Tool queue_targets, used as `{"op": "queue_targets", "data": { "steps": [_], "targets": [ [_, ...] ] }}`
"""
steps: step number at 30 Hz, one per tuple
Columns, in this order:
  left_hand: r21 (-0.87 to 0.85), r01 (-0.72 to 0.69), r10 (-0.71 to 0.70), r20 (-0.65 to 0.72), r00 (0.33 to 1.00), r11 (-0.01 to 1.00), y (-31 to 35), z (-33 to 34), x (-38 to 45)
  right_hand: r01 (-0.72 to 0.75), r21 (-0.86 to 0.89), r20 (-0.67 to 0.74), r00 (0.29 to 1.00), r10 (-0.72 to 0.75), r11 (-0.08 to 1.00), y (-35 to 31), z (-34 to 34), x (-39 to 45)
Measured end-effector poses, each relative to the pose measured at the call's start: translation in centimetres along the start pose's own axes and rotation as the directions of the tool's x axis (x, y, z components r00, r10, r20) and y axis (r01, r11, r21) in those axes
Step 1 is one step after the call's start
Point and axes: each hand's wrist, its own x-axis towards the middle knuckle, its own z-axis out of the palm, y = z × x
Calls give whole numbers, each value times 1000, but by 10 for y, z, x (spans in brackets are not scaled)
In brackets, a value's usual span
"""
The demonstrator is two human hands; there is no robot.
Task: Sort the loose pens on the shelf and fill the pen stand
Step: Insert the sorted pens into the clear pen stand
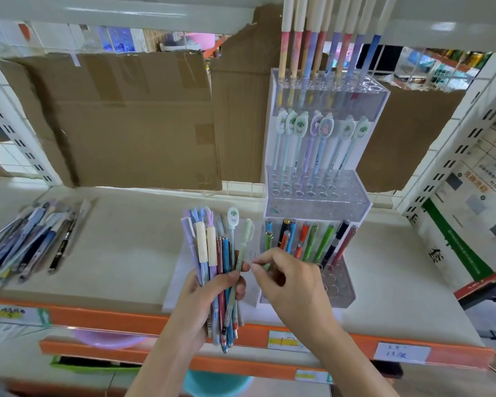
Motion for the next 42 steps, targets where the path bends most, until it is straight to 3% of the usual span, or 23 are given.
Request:
{"op": "queue_targets", "data": {
  "steps": [10,15,20,24,34,38,42],
  "targets": [
    [16,39,-39,21,999,999,12,-4,-10,-253,281,267,947,178,926,-29,5,12],
    [-9,-40,39,-132,991,999,30,15,13,-167,329,66,986,154,930,-46,-29,39],
    [-100,-111,100,-108,989,989,50,26,34,-19,488,-176,977,120,873,-55,-84,79],
    [-149,-136,128,-64,990,979,55,28,42,56,368,-284,957,55,928,-47,-108,103],
    [-59,-133,129,-67,989,989,57,37,45,111,-6,-235,966,-109,994,-47,-67,114],
    [-31,-151,148,-83,985,988,61,31,42,155,-36,-343,926,-158,987,-42,-81,114],
    [-2,-156,154,-116,981,988,61,26,39,78,-73,-404,909,-101,994,-19,-117,110]
  ]
}}
